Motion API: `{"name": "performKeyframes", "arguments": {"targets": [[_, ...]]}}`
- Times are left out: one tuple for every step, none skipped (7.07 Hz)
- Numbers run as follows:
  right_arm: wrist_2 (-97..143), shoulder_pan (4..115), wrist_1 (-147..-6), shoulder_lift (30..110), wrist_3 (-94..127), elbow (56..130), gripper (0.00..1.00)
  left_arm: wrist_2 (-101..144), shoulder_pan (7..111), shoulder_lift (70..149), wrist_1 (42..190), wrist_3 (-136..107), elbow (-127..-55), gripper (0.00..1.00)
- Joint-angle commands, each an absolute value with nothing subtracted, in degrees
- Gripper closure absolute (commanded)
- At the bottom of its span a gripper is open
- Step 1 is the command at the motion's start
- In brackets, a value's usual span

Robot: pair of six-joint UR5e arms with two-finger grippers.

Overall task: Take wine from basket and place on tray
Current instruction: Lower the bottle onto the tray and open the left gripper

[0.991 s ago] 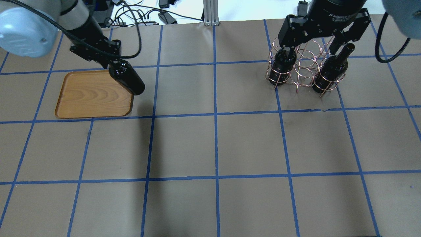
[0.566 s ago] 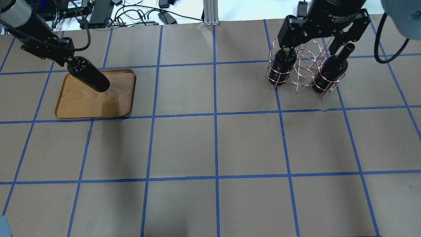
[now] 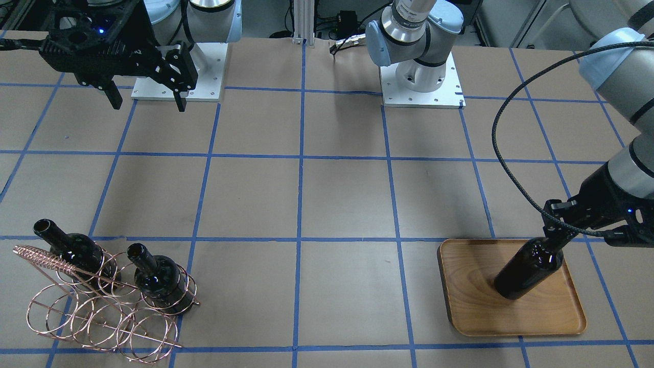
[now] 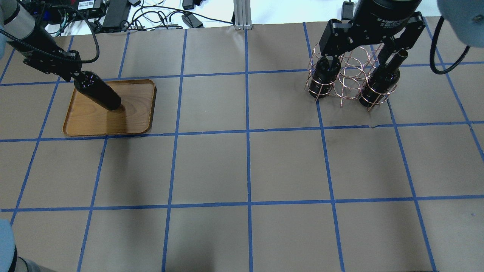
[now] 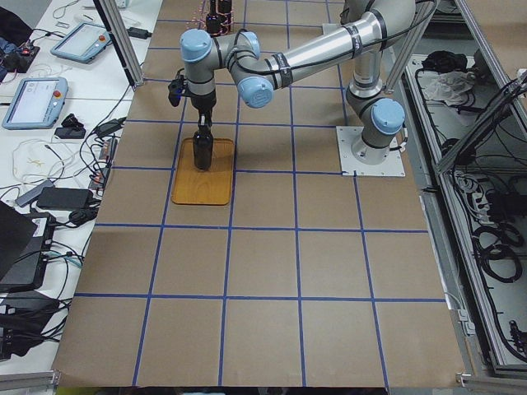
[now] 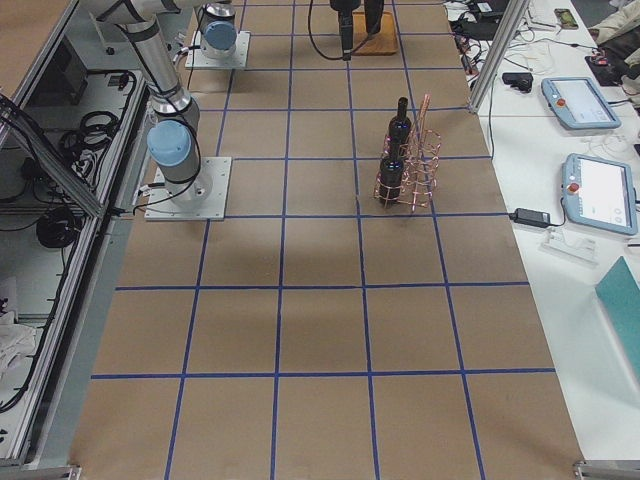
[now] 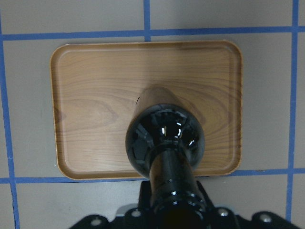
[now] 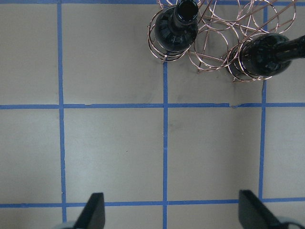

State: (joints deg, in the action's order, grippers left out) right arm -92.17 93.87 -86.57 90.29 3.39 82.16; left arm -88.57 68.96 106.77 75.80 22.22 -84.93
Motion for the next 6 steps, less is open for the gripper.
{"name": "performKeyframes", "arguments": {"targets": [[-92.2,93.9,-86.6,90.4,3.4,82.2,0.00,-88.8,68.8,107.1,75.0,23.1,-84.9,0.96],[-92.2,93.9,-86.6,90.4,3.4,82.2,0.00,-89.1,68.3,107.3,74.8,25.1,-85.0,0.89],[-92.2,94.0,-86.6,90.4,3.4,82.2,0.00,-89.1,68.3,107.6,74.7,25.0,-85.0,0.86],[-92.2,94.0,-86.5,90.4,3.4,82.2,0.00,-89.1,68.2,107.6,74.8,25.1,-85.1,0.48],[-92.2,93.9,-86.4,90.4,3.3,82.2,0.00,-89.0,68.2,107.6,74.8,25.0,-85.1,0.00],[-92.2,94.0,-86.4,90.4,3.3,82.2,0.00,-89.2,68.2,107.5,75.2,25.1,-85.0,0.00]]}}
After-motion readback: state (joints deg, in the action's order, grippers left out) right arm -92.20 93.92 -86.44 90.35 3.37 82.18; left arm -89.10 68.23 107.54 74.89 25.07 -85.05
